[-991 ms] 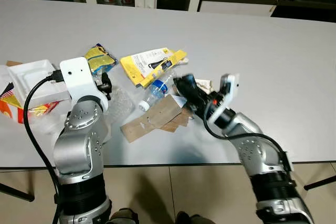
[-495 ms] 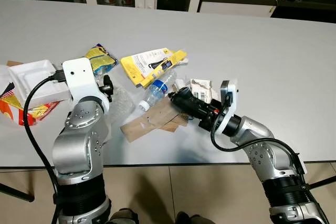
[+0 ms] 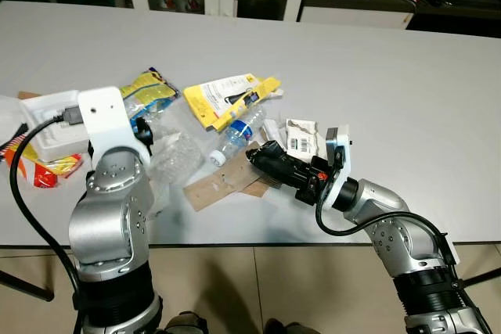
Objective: Picking trash to rubbish bin
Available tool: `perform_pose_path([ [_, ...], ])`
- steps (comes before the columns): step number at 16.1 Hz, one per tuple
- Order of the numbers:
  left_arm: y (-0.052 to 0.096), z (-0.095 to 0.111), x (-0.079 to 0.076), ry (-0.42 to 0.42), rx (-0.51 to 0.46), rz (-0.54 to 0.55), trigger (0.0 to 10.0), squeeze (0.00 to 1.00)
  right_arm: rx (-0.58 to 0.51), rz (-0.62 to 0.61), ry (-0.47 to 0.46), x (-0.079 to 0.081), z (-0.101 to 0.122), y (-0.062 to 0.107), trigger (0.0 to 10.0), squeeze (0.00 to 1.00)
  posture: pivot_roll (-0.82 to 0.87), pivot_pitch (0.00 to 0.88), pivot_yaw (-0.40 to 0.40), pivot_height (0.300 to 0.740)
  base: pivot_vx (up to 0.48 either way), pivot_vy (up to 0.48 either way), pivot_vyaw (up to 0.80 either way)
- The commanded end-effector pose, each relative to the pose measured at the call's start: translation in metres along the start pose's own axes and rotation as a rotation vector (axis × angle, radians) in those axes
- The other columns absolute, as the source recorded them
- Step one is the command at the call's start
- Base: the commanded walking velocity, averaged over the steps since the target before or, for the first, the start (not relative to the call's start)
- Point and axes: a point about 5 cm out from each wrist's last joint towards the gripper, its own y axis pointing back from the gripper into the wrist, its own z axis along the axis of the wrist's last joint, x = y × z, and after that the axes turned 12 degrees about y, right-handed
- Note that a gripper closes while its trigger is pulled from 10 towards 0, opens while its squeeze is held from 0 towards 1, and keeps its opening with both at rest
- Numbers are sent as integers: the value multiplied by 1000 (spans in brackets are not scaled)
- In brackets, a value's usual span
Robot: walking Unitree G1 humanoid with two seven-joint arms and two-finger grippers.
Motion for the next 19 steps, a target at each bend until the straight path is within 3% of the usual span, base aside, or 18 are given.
perform_pose_path([
  [1, 1, -5, 2, 3, 27, 17, 10000, 0, -2, 25, 10, 1, 4, 0, 10000, 0, 72, 68, -51, 740, 0, 0, 0],
  [4, -2, -14, -7, 66, 70, -53, 10000, 0, -6, 29, 10, 2, 5, -1, 10000, 0, 70, 75, -54, 740, 0, 0, 0],
  [7, -10, -19, -19, 124, 52, -149, 10000, 0, -11, 33, 6, 4, 5, -2, 10000, 0, 61, 80, -61, 740, 0, 0, 0],
  [12, -18, -17, -14, 100, 9, -89, 10000, 0, -13, 34, -5, 6, 4, -1, 10000, 0, 55, 90, -63, 740, 0, 0, 0],
  [16, -10, -4, -11, 104, -16, -60, 10000, 0, -14, 34, -10, 6, 3, -1, 10000, 0, 63, 94, -63, 740, 0, 0, 0],
  [19, -8, -11, -13, 97, 14, -79, 10000, 0, -17, 38, -13, 6, 3, -3, 10000, 0, 66, 94, -62, 740, 0, 0, 0],
])
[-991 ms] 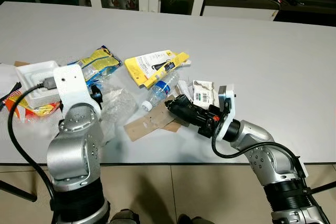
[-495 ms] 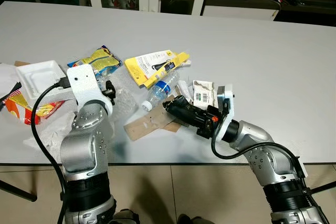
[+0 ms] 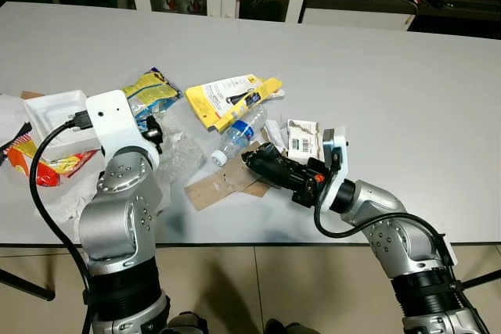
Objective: Picking trash to rubbish bin
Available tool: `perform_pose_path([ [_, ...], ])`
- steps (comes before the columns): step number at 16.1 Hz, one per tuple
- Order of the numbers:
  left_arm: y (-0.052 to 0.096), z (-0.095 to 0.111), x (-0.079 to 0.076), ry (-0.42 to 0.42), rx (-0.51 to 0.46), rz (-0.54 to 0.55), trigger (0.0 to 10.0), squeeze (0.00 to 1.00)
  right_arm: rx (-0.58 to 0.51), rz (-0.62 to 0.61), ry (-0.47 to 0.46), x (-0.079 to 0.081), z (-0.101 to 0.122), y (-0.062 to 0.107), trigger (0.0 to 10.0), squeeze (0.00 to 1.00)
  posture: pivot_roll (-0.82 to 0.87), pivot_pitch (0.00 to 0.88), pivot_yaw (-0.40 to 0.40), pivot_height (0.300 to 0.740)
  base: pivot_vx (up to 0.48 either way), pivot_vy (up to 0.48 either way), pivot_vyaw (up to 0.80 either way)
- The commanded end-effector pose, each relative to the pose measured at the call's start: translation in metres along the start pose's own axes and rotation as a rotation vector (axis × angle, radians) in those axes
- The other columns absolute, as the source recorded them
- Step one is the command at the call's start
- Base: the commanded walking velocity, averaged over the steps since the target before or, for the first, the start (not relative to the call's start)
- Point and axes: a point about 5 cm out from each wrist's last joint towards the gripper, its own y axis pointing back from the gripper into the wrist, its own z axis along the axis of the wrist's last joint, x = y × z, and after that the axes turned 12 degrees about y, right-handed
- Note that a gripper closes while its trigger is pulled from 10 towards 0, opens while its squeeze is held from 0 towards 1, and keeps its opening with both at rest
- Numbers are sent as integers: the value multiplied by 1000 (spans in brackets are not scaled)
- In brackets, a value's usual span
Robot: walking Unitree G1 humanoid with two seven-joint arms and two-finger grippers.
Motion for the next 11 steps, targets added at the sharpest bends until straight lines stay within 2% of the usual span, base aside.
perform_pose_path([
  [1, 0, -7, -3, -14, 30, -8, 10000, 0, -10, 9, 8, 1, 4, 1, 10000, 0, 65, 93, -64, 740, 0, 0, 0],
  [5, 0, -16, -2, -49, 90, 13, 10000, 0, -13, 8, 6, 2, 4, 2, 10000, 0, 60, 92, -60, 740, 0, 0, 0],
  [9, 1, -26, 14, -82, 136, 115, 10000, 0, -11, 8, -1, 3, 2, 1, 10000, 0, 65, 94, -61, 740, 0, 0, 0],
  [11, 1, -28, 15, -86, 142, 118, 10000, 0, -12, 10, -2, 3, 2, 1, 10000, 0, 65, 95, -61, 740, 0, 0, 0],
])
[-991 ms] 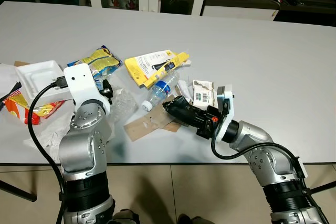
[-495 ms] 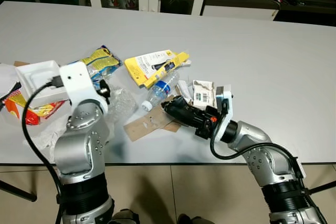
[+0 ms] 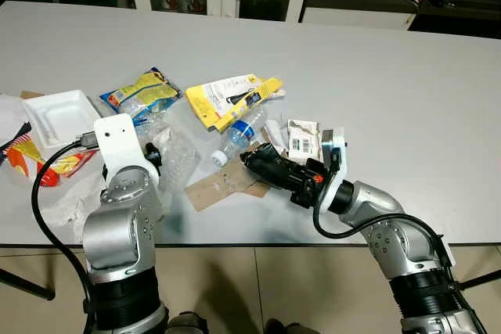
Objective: Picking trash to rubbish bin
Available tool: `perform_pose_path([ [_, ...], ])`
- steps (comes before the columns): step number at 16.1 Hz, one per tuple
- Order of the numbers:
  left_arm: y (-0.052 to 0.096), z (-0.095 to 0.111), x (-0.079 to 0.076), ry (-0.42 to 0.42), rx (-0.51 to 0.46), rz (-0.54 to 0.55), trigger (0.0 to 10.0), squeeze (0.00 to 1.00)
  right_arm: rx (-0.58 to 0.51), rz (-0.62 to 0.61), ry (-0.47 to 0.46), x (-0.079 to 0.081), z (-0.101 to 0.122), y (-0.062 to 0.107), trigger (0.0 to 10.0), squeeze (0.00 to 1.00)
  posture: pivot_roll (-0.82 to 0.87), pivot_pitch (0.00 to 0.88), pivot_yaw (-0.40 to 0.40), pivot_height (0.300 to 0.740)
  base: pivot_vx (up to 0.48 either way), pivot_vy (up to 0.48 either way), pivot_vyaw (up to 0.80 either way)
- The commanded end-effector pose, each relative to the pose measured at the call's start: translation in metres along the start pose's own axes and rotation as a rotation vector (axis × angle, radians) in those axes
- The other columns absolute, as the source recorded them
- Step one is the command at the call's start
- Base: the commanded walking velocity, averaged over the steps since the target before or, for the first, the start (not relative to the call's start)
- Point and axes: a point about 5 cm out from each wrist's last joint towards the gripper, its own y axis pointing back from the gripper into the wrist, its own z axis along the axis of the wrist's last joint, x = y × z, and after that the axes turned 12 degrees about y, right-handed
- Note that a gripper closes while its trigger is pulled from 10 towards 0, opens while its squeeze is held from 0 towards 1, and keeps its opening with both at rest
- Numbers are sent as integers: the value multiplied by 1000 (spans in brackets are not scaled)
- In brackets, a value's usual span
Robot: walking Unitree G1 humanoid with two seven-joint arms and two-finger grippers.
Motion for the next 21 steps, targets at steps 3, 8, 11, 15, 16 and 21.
perform_pose_path([
  [3, -4, -12, -1, -21, 45, 13, 10000, 0, -5, 7, 1, 3, 2, 2, 10000, 0, 62, 97, -61, 740, 0, 0, 0],
  [8, -10, -46, -24, -77, 161, -93, 10000, 0, -8, 11, -14, 7, -1, 2, 10000, 0, 47, 94, -58, 740, 0, 0, 0],
  [11, -13, -61, -32, -94, 197, -118, 10000, 0, -11, 10, -16, 8, -1, 2, 10000, 0, 36, 90, -57, 740, 0, 0, 0],
  [15, -18, -65, -38, -98, 193, -149, 0, 0, -11, 4, -18, 9, -1, 3, 10000, 0, 30, 82, -54, 740, 0, 0, 0],
  [16, -20, -63, -39, -98, 187, -153, 0, 0, -11, 3, -18, 9, -2, 3, 10000, 0, 30, 76, -52, 740, 0, 0, 0],
  [21, -24, -62, -40, -100, 171, -162, 0, 0, -12, 8, -18, 9, -2, 0, 10000, 0, 30, 64, -50, 740, 0, 0, 0],
])
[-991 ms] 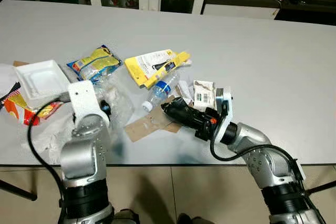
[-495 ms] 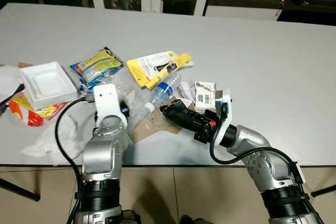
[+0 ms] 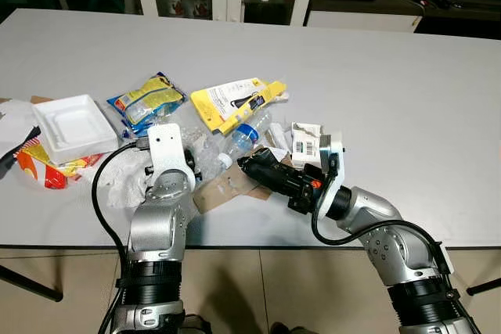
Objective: Picking trash to rubbish bin
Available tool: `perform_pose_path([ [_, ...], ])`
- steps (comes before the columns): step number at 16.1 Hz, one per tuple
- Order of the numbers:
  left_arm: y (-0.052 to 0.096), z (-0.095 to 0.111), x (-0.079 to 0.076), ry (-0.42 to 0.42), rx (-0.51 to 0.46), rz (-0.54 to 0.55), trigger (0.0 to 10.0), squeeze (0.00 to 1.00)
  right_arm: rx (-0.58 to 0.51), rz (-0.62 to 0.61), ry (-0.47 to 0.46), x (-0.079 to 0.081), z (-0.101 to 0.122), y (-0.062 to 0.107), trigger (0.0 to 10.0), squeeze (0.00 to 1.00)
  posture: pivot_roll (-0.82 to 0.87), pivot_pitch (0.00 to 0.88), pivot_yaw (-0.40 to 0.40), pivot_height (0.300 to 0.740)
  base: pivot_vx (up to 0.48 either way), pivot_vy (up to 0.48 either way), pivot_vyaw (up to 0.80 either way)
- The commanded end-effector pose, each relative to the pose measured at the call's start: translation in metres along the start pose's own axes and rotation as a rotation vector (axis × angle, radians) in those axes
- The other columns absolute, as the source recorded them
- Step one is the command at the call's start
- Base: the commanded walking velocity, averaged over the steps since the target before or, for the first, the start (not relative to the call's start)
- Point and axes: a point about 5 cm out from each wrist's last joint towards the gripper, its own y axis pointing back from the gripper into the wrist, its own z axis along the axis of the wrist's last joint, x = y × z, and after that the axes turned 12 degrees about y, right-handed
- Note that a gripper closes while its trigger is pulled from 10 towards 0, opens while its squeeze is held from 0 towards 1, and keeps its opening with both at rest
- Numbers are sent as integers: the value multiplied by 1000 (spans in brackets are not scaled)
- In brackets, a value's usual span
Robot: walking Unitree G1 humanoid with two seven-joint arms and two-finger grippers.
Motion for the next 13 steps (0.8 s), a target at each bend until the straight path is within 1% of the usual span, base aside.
perform_pose_path([
  [1, -3, -18, 1, -21, 84, -4, 0, 0, -4, 6, 8, 2, 2, 1, 10000, 0, 30, 64, -50, 740, 0, 0, 0],
  [10, -3, -18, 0, -11, 78, -10, 0, 0, -6, 3, -5, 4, 0, 1, 10000, 0, 33, 77, -56, 740, 0, 0, 0],
  [12, -3, -15, 1, -2, 65, -9, 0, 0, -10, 2, -7, 4, 0, 0, 10000, 0, 33, 79, -57, 740, 0, 0, 0],
  [13, -2, -8, -1, 16, 32, -12, 0, 0, -12, 0, -7, 4, 0, 0, 10000, 0, 33, 80, -60, 740, 0, 0, 0],
])
